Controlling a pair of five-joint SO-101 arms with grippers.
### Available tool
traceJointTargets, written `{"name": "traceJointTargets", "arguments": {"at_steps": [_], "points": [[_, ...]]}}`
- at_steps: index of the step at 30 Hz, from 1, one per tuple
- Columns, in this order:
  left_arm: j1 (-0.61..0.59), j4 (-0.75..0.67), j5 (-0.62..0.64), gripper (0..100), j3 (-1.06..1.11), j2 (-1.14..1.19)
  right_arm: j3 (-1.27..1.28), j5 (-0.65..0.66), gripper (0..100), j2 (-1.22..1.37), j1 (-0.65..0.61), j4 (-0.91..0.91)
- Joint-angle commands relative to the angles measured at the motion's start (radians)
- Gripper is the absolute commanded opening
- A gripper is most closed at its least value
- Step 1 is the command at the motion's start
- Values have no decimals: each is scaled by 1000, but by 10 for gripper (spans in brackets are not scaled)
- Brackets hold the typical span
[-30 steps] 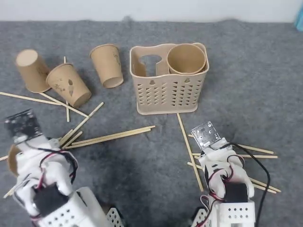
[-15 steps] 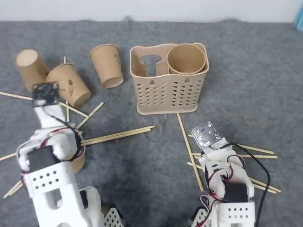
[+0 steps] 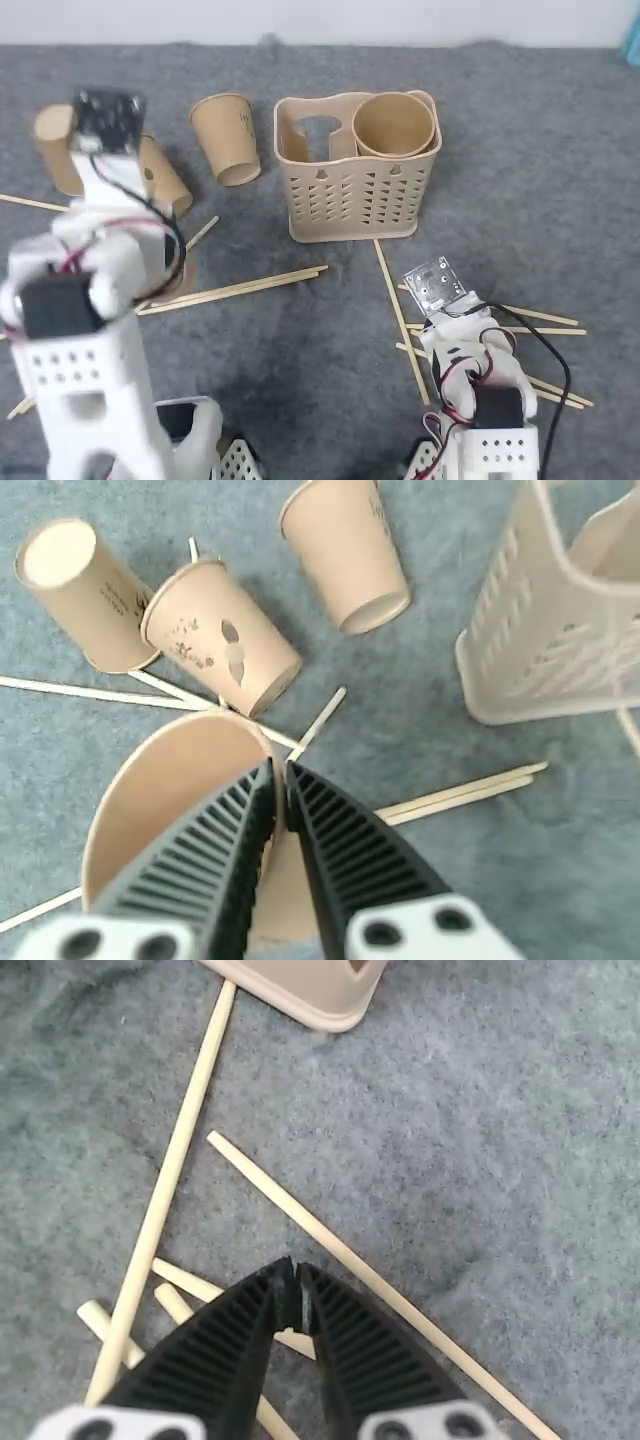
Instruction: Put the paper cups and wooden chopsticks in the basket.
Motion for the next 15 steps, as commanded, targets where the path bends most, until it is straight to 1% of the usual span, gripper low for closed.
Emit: {"name": "traceJointTargets", "arguments": {"at_steps": [1, 4, 9, 15], "points": [[23, 71, 54, 13, -312, 218, 17, 18, 9, -15, -5, 1], [95, 118, 55, 13, -547, 364, 17, 18, 9, -15, -5, 1], [259, 133, 52, 13, -869, 529, 17, 18, 9, -15, -5, -1], [436, 127, 55, 13, -1110, 690, 18, 18, 9, -15, -4, -18]]}}
